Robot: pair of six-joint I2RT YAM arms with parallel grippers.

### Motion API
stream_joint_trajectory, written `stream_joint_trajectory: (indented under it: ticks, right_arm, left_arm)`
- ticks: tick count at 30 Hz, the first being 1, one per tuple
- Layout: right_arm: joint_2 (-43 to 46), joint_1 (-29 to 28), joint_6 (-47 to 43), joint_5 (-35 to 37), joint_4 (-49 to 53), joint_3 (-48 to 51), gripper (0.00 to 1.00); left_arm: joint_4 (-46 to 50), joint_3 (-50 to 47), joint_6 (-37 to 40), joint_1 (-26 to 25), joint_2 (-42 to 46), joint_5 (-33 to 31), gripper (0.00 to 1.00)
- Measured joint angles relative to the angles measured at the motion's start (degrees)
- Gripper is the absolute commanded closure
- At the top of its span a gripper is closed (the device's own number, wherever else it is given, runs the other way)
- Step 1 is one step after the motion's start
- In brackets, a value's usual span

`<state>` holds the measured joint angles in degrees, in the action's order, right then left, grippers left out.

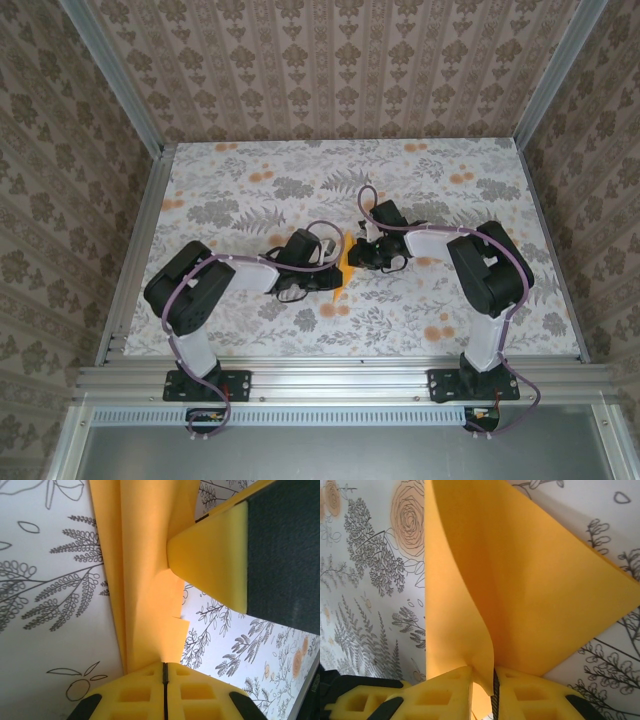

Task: Fold a paper plane with a square sheet of paper (pick it up from the middle)
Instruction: Fold the wing for the fifth time at the center of the table.

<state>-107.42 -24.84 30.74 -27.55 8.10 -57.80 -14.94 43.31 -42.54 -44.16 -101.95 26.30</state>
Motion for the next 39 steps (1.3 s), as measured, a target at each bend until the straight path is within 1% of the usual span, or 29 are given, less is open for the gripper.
stream_joint_trajectory:
  ticks: [5,8,10,13,17,21,27,32,39]
  right_arm:
    - [0.13,0.48,2.64,-1.42,-2.03,0.33,0.75]
    - [2.14,0.85,3.98,-1.38,-2.71,0.92,0.75]
    - [5.09,0.96,4.48,-1.36,-2.82,1.51,0.77]
    - [9.38,0.87,5.38,-1.38,-3.54,2.01,0.85]
    - [11.32,-0.24,6.12,-1.36,-4.20,2.01,0.92]
    - [9.79,-1.88,6.97,-1.36,-4.07,1.99,0.94]
    - [3.54,-3.41,7.61,-1.77,-4.50,0.22,0.96]
    - [-0.74,-3.72,8.74,-3.02,-5.92,-1.29,0.96]
    - [-3.63,-3.72,8.87,-3.10,-6.43,-2.86,0.96]
  left_arm:
    - [-1.46,-0.76,-0.66,0.00,0.00,-0.46,0.93]
    - [-1.92,-0.98,-0.85,0.00,0.02,-0.52,0.94]
    - [-2.25,-1.20,-1.01,0.00,0.02,-0.61,0.95]
    - [-3.21,-1.70,-1.07,0.00,0.04,-0.63,0.96]
    - [-4.66,-2.40,-1.40,0.00,0.07,-0.63,0.98]
    - [-6.45,-3.34,-1.75,0.00,0.07,-0.61,1.00]
    - [-9.84,-4.92,-2.95,0.00,0.11,-0.63,1.00]
    - [-11.65,-5.70,-3.45,0.00,0.07,-0.63,1.00]
    - [-11.96,-5.86,-3.63,0.07,0.04,-0.57,1.00]
